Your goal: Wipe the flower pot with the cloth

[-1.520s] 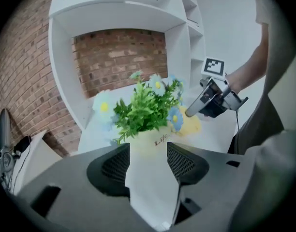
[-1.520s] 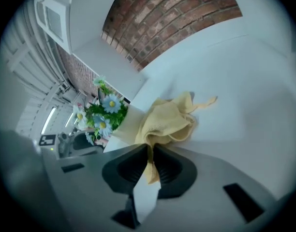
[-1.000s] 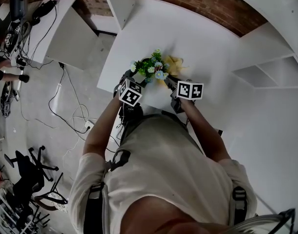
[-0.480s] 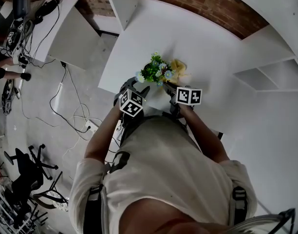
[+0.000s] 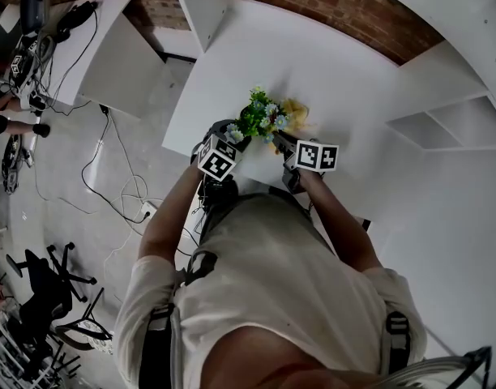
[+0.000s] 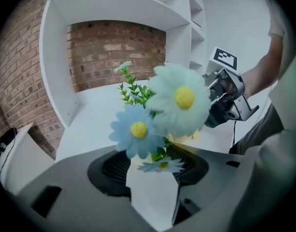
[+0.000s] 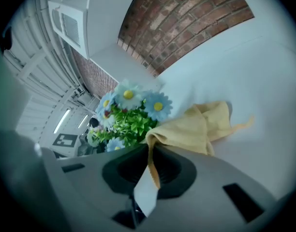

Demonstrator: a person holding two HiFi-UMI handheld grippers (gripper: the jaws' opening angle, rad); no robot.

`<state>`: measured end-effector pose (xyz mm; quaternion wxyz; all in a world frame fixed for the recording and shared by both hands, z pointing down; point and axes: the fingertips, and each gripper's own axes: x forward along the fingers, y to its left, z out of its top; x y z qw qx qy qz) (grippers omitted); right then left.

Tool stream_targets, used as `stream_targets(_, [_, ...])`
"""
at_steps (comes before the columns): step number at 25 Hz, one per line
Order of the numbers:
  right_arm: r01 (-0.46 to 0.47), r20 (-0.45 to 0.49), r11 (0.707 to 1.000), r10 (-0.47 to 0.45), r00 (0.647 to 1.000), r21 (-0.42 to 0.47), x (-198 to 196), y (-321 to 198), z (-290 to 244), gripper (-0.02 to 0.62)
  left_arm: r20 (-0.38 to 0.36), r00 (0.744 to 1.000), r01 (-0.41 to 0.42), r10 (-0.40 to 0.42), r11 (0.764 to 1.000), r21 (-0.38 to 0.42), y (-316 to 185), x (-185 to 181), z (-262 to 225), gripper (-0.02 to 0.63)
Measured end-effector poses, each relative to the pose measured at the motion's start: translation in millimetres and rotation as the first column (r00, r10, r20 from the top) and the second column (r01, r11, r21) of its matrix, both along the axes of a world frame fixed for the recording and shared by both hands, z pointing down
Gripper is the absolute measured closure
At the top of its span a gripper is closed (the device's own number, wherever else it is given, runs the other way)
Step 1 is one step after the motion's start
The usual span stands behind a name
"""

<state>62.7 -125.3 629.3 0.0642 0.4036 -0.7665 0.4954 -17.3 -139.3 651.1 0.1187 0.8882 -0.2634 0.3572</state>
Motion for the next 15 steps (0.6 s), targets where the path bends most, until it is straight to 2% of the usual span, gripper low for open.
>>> stream_targets(3, [0.012, 0.004, 1.0, -0.012, 1.0, -0.008, -6, 7, 3, 0.548, -0.012, 1.0, 0.02, -0.019, 1.0, 0.01, 8, 8, 0, 0.362])
stream_targets(9, [0.054, 0.008, 0.998, -0.054, 0.999, -0.019, -20, 17, 6, 0.548, -0.019, 1.0, -0.019, 0.02, 1.0, 0.008, 27, 20, 0, 0.364])
stream_targets(15, [0.069, 0.013, 0.997, -0.069, 0.998, -0.022, -19, 20, 5, 0.549, 0.034, 0.999, -0.029, 0.027, 0.998, 0.047, 10, -13, -5, 0.336])
